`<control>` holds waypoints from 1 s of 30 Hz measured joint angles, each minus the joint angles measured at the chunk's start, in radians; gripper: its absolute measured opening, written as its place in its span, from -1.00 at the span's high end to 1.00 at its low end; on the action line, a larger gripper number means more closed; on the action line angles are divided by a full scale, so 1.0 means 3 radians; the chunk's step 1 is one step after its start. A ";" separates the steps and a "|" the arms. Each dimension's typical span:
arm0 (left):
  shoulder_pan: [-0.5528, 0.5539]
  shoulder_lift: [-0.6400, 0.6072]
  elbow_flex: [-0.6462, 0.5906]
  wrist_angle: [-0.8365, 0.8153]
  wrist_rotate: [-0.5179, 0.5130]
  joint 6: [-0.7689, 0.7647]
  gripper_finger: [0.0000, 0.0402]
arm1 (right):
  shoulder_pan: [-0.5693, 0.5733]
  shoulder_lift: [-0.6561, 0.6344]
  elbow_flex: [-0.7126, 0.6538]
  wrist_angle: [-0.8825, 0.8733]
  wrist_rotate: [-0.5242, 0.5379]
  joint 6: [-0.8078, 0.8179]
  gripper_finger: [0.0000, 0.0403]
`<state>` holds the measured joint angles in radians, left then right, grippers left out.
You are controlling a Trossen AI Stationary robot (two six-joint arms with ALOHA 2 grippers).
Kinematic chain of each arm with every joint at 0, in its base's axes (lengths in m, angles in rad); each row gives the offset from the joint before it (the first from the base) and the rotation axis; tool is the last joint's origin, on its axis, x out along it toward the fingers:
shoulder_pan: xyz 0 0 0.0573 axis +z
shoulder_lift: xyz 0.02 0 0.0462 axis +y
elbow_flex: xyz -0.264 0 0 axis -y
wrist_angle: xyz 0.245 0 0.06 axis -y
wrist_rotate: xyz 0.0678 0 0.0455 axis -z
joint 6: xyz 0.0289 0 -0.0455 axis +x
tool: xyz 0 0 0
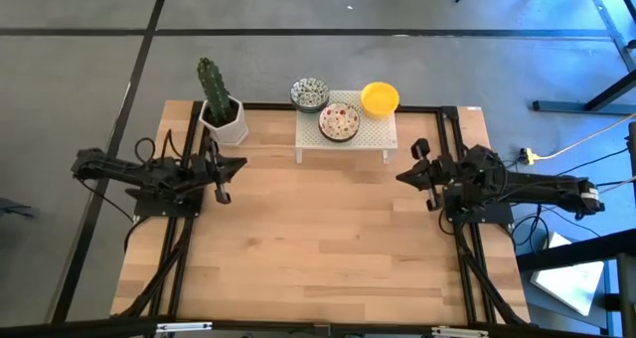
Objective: Pick & Place Mini bowls
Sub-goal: Return to Home Position
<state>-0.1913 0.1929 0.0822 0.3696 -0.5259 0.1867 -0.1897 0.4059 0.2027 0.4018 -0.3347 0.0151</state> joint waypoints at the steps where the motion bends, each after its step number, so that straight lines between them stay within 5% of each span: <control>1: 0.0000 -0.0033 -0.0007 -0.0046 0.0001 0.0002 0.93 | -0.0015 -0.0040 -0.0021 -0.0007 0.0000 -0.0001 0.98; 15: 0.0004 -0.0642 -0.0008 -0.0854 -0.0209 0.0016 0.93 | -0.0279 -0.0661 -0.0101 -0.0646 -0.0034 0.0000 0.97; 24: 0.0068 -0.0642 -0.0032 -0.0920 -0.0110 -0.0094 0.94 | -0.0369 -0.0695 -0.0640 0.0174 0.0000 0.0189 0.97; 30: 0.0080 -0.0642 -0.0032 -0.1032 -0.0085 -0.0228 0.94 | -0.0553 -0.0694 -0.0656 0.0044 -0.0156 0.0214 0.97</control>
<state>-0.1673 0.0002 0.0725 0.0600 -0.5514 0.1183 -0.3556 0.1978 0.0059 0.4149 -0.3815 0.0792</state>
